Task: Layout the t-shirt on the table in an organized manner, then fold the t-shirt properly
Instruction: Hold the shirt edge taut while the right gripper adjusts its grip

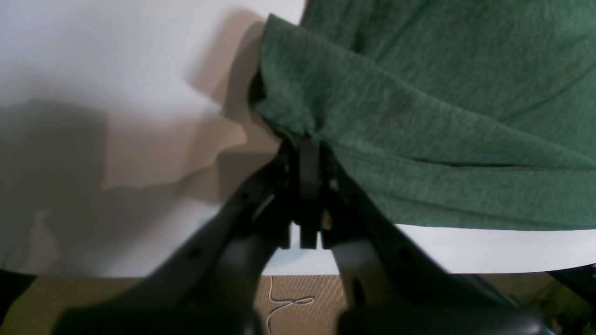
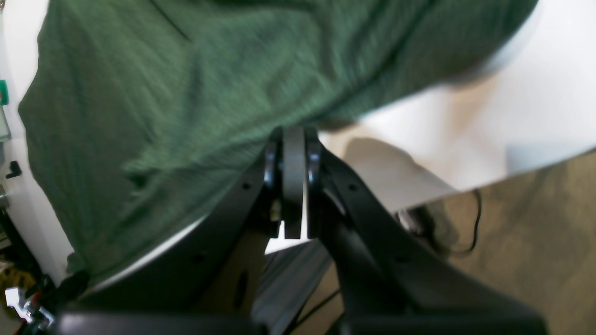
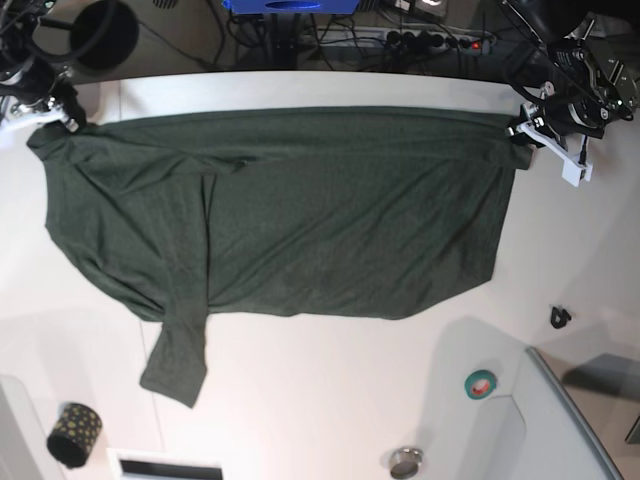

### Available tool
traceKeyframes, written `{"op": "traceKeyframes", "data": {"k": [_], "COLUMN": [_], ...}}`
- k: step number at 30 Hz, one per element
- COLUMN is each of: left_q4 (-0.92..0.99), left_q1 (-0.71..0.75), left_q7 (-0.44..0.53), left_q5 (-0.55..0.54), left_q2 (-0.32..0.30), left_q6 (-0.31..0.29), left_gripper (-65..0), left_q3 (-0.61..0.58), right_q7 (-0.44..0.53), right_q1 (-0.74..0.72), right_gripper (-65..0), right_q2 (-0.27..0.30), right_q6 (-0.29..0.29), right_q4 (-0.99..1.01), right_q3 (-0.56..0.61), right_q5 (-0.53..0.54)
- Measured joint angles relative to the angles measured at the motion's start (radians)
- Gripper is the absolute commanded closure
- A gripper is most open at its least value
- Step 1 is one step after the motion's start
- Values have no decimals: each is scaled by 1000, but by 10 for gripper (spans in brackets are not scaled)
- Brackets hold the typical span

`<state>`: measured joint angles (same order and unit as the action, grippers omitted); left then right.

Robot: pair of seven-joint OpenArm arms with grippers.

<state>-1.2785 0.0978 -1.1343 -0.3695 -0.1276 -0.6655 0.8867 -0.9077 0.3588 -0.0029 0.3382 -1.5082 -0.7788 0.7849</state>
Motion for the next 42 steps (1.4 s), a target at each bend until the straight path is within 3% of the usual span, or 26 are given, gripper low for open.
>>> {"op": "traceKeyframes", "data": {"k": [13, 27, 42], "left_q4": [0, 0, 0], "left_q1": [0, 3, 2], "left_q7": [0, 0, 0], "left_q5": [0, -1, -1], "left_q2": [0, 0, 0], "left_q6": [0, 0, 0], "left_gripper": [0, 0, 0], "left_q3": [0, 1, 2], "right_q7": [6, 17, 46], "right_q1": [-66, -184, -266], "right_gripper": [-11, -11, -8], "right_q2": [7, 104, 137], "right_q6": [-1, -1, 3], "right_q4": [89, 273, 305], "right_q3": [0, -1, 0], "right_q5": [-3, 0, -5]}}
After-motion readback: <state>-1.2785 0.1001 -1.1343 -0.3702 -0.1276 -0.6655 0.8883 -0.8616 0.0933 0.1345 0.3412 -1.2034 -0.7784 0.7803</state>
